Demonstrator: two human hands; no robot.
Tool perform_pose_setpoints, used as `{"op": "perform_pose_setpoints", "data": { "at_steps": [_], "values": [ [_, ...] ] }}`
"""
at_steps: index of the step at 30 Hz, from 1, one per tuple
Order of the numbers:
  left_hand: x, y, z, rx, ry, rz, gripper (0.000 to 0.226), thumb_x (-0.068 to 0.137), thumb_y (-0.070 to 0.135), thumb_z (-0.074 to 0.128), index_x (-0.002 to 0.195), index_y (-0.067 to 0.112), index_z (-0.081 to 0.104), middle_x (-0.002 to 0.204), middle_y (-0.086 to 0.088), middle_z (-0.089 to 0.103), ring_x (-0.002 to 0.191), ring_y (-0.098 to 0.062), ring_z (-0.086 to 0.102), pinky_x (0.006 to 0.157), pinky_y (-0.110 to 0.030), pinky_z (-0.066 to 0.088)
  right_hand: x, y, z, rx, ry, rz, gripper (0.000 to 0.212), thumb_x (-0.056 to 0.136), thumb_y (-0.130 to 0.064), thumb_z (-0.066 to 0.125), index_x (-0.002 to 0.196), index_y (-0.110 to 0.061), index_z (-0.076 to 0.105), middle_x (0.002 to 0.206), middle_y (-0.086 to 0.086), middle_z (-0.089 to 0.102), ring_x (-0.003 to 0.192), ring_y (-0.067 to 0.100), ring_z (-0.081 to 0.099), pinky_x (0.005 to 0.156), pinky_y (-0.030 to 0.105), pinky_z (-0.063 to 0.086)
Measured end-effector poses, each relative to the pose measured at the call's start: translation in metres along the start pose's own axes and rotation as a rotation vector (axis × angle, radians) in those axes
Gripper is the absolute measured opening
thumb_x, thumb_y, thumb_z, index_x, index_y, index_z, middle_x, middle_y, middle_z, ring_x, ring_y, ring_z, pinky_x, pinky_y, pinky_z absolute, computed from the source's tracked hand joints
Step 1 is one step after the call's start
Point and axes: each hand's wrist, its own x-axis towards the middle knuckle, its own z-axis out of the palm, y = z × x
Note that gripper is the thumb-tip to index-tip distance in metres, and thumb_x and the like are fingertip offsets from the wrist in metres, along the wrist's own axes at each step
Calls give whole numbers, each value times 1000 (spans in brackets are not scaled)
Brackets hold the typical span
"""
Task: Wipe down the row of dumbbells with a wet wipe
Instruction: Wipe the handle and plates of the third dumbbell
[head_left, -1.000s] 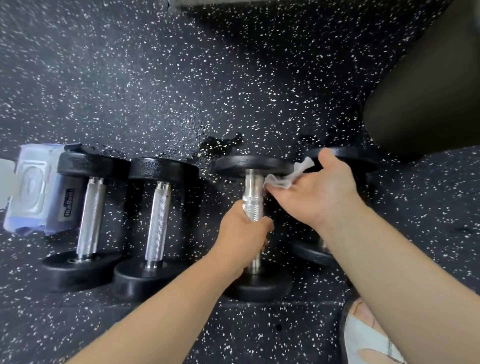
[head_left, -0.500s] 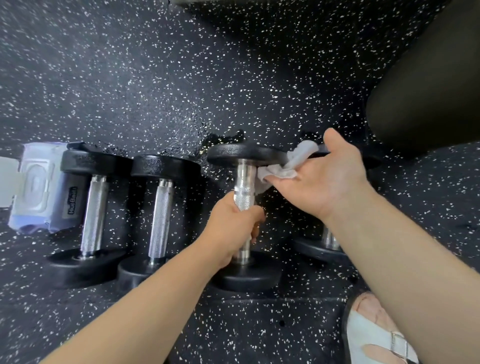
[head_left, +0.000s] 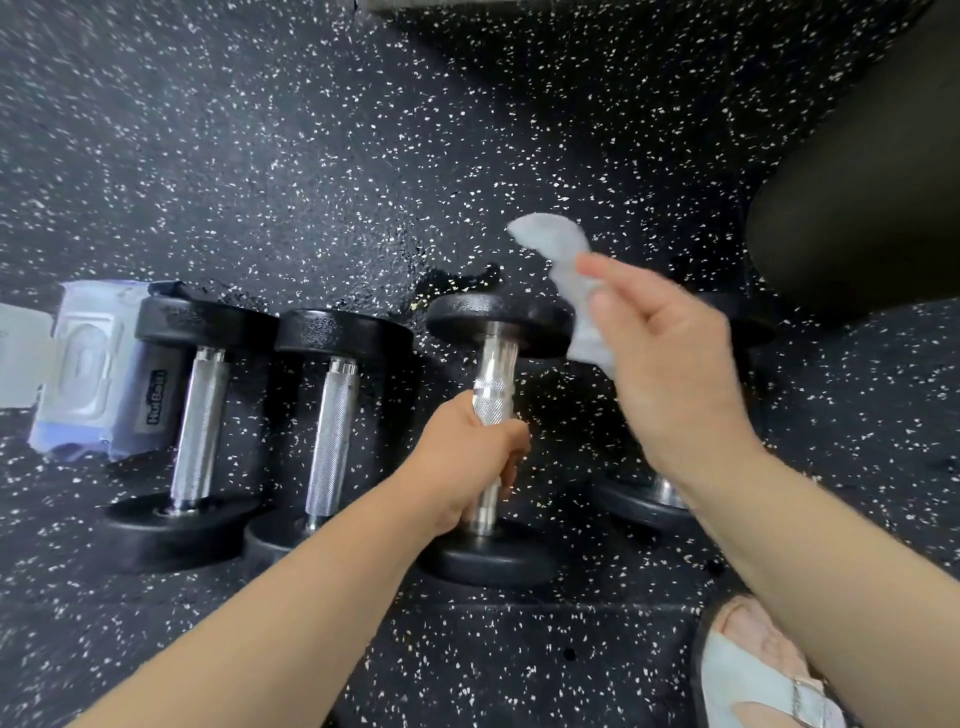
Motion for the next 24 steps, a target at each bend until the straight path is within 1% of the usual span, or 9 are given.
{"op": "perform_pose_setpoints", "data": {
  "at_steps": [1, 3, 8, 11, 14, 16, 18, 21, 24],
  "values": [
    [1, -2, -1, 16, 0, 1, 19, 80, -7, 55, 81, 11, 48, 54, -6, 48, 46, -18, 44, 42, -24, 38, -4, 4, 6, -72, -80, -94, 30, 94, -8, 53, 120, -18, 63, 121, -8, 63, 114, -5, 54, 96, 8, 42],
    [1, -5, -3, 65, -13, -2, 21, 80, -5, 57, 79, 14, 48, 55, -6, 50, 47, -19, 45, 43, -25, 39, -6, 22, 13, -178, -176, -241, 36, 93, -7, 52, 128, -16, 52, 137, 0, 53, 134, 4, 40, 113, 22, 30],
    [1, -11, -5, 227, -56, 28, 21, 81, -2, 59, 79, 16, 47, 58, -5, 49, 46, -17, 44, 46, -26, 40, 2, 36, 8, -434, -278, -522, 34, 92, -2, 52, 126, -5, 59, 136, 9, 53, 134, 21, 44, 114, 38, 32],
    [3, -16, -8, 448, -62, 120, 20, 79, 6, 62, 79, 21, 48, 66, 0, 50, 56, -15, 47, 57, -29, 42, 9, 30, 15, -555, -384, -596, 33, 90, -2, 53, 119, -7, 65, 129, 8, 61, 129, 20, 50, 112, 37, 35],
    [0, -19, -11, 626, -63, 190, 20, 80, 12, 62, 81, 25, 48, 69, 4, 53, 60, -14, 49, 60, -29, 44, 18, 17, 18, -561, -524, -428, 27, 91, -9, 52, 109, -10, 71, 114, 4, 70, 119, 17, 57, 107, 25, 38],
    [-4, -20, -12, 733, -43, 226, 21, 79, 15, 62, 78, 26, 44, 71, 3, 54, 62, -18, 52, 61, -33, 47, 27, 4, 18, -498, -639, -105, 22, 92, -12, 54, 103, -13, 73, 103, 4, 72, 101, 10, 64, 89, 17, 47],
    [-7, -20, -12, 781, -34, 266, 24, 77, 16, 60, 74, 29, 40, 71, 3, 54, 64, -20, 54, 62, -35, 49, 39, -2, 15, -365, -726, 141, 20, 91, -11, 56, 99, -9, 74, 90, -1, 73, 76, -1, 64, 64, 9, 47],
    [-11, -22, -11, 810, -65, 295, 22, 77, 18, 58, 83, 34, 43, 73, 5, 57, 66, -19, 57, 63, -34, 51, 52, 1, 9, -293, -717, 281, 20, 89, -9, 55, 92, -7, 75, 81, 5, 72, 68, 12, 60, 61, 18, 47],
    [-14, -24, -9, 778, -79, 288, 19, 71, 23, 53, 86, 33, 46, 71, 6, 57, 63, -19, 55, 62, -35, 51, 55, 9, 8, -242, -637, 411, 21, 85, -13, 57, 92, -1, 73, 94, 23, 70, 77, 27, 55, 70, 37, 45]
  ]
}}
